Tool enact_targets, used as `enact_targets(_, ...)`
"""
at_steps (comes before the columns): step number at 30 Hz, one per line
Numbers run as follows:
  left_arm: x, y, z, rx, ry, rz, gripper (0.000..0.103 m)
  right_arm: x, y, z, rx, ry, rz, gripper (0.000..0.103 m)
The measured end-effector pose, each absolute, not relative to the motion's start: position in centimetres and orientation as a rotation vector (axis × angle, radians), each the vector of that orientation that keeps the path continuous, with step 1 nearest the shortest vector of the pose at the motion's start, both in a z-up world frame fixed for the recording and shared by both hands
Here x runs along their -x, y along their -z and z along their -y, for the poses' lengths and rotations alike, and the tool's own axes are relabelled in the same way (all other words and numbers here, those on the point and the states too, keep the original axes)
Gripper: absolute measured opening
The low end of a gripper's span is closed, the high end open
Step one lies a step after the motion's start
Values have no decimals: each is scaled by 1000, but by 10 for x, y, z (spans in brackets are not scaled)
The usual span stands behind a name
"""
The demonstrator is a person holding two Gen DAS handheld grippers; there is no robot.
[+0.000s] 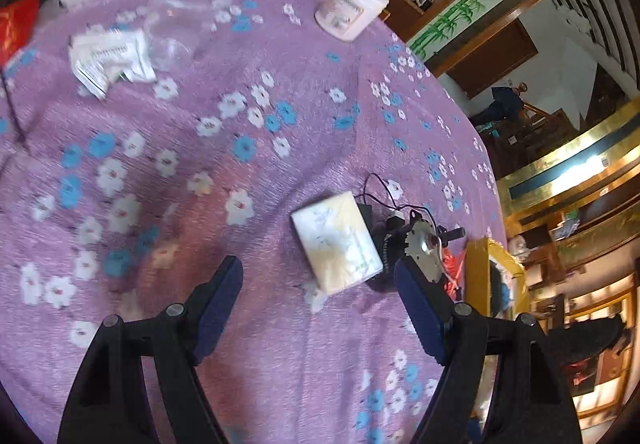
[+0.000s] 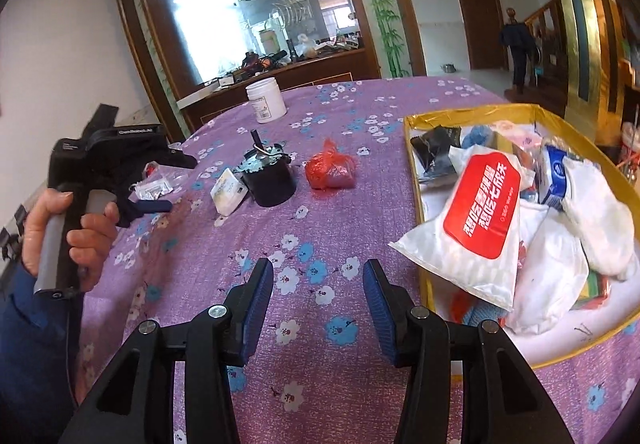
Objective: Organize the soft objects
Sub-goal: 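Withdraw both tools from the tray toward the Face pack and red plastic bag, then grasp the white Face tissue pack with the left tool while the right tool grasps the red plastic bag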
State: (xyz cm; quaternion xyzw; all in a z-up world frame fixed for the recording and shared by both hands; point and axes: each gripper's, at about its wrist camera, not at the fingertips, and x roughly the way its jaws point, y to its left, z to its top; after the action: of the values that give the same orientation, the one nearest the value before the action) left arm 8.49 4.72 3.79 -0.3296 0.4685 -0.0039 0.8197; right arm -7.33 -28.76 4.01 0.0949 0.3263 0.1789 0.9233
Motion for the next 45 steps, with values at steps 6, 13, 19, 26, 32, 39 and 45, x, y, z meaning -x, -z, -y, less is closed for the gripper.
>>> enact_targets(6,-103,-24,-30,759,-7,-1019,77,73,-43,289,-201,-376,-661,51)
enact_targets(13,-123,-9,-19,696,-136,-1020,77,75,-45,290,-208,-380,-656,51)
enact_targets(19,-133,-9,-3,468,-191,-996,53,74,-45,290,-210,-376,-660,51)
enact_targets(26,-110,-23,-8,393,-167,-957,45,58,-59,284,-184,-368,-698,51)
enact_targets(32,-95,-40,-19,411,-140,-883,45,-18,-74,294,-412,-376,-891,51)
enact_targets(39,-97,-35,-18,431,-105,-906,45,-106,-54,276,-432,-269,-1015,51)
enact_targets(45,-97,-37,-18,437,-103,-900,45,-148,-34,258,-420,-230,-1075,50)
